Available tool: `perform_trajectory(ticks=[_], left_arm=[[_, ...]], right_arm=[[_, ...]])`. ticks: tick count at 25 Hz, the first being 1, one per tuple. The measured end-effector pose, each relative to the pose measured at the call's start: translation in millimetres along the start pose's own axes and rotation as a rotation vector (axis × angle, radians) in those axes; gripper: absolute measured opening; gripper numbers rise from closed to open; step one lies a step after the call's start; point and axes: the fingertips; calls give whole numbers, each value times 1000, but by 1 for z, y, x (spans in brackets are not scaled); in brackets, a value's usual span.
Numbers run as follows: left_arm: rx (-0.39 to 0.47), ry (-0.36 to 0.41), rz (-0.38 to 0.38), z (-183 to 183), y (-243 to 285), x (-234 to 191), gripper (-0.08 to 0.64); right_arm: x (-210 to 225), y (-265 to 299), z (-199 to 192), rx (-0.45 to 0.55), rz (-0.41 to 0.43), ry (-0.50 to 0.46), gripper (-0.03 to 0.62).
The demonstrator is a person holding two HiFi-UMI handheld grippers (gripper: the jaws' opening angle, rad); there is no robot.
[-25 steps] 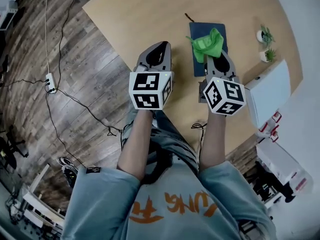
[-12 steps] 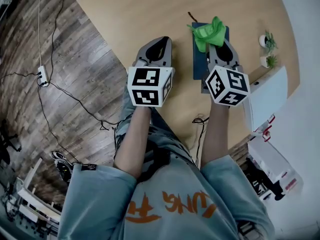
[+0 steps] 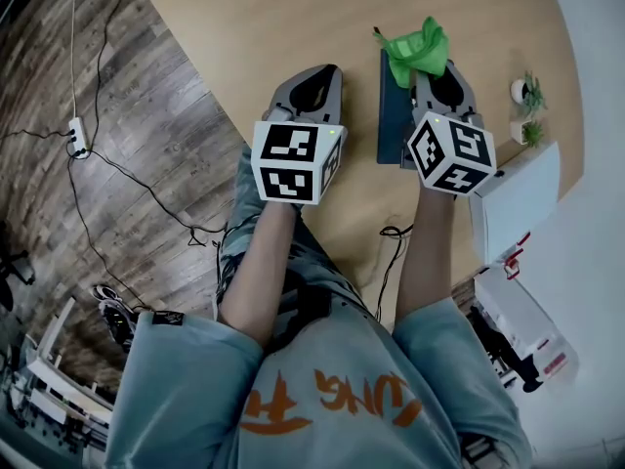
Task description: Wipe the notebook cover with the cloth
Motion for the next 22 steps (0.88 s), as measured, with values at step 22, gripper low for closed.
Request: perform_trajectory(ticks=[22], left_arm=[[-42,-1,-9,-8,26,1,15]], right_arm=[[-10,36,-26,-32,19,-172,64]])
Point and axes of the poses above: the fingertips, and each gripper's own axes: y forward along the fingers, x to its right, z out of its top, and after that the axes turned 9 degrees about -z, right-handed
